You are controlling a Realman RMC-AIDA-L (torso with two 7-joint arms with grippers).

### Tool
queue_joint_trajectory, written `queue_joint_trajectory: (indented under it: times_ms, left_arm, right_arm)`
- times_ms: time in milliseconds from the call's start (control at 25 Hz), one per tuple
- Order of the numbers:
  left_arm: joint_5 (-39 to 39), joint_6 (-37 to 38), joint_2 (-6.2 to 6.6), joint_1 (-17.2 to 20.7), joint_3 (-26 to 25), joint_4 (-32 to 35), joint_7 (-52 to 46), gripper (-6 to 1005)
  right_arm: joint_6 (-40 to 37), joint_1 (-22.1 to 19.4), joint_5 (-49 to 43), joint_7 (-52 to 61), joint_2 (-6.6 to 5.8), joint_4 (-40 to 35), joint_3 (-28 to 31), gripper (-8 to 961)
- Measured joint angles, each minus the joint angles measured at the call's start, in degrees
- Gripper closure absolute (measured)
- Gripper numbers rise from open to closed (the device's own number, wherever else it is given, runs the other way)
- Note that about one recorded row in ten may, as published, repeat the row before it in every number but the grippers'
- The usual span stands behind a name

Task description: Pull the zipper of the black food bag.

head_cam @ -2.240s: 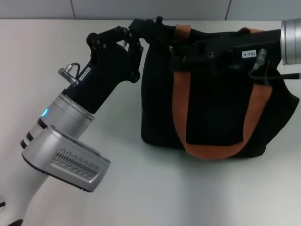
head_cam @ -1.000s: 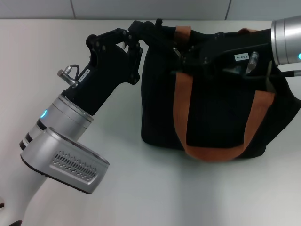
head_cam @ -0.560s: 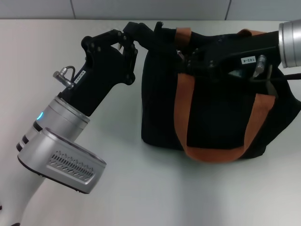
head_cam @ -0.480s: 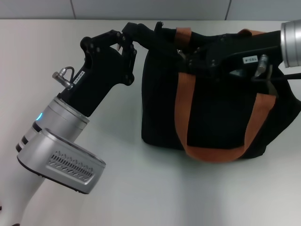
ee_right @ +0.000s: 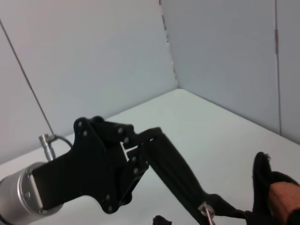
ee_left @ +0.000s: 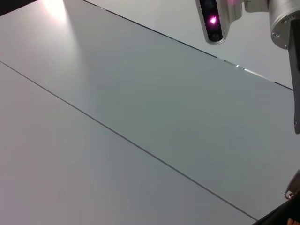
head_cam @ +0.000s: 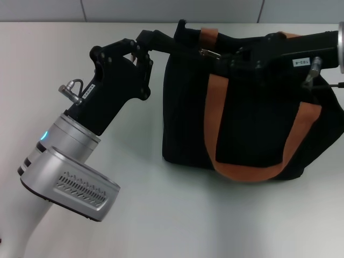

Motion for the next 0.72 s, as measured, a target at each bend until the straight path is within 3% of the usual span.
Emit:
queue_joint_trajectory:
  times_ms: [400,720]
  left_arm:
    - [0.1,-0.1,0.0,0.1,-0.1,0.0,0.1,979]
    - [0.1,0.1,0.0,0.7,0.0,0.2,0.2,980]
  right_arm:
    - [-2.6,-0.4,1.3,0.1,-0.03,-1.1,2.0,866]
    - [-3.0,1.9,-1.4,4.0,-0.05,-3.0,1.8,687]
